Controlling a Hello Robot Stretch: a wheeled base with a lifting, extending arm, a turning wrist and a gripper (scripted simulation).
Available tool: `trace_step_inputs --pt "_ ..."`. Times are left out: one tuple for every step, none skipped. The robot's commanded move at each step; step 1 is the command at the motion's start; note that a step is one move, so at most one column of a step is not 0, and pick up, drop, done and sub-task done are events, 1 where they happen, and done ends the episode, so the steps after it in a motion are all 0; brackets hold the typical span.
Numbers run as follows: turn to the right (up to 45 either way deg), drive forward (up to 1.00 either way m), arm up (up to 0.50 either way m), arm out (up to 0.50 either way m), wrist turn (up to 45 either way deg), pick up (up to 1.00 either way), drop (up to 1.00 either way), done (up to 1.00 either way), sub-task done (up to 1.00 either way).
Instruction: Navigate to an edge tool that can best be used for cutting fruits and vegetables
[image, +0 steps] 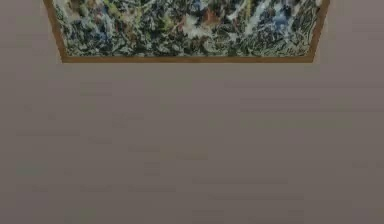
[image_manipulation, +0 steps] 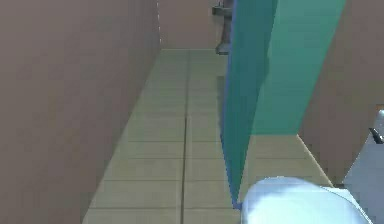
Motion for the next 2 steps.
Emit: trace_step_inputs --pt "-45.0 0.0 0.0 0.0 0.0 0.0 0.0 0.0 0.0" --pt "-45.0 0.0 0.0 0.0 0.0 0.0 0.0 0.0 0.0"
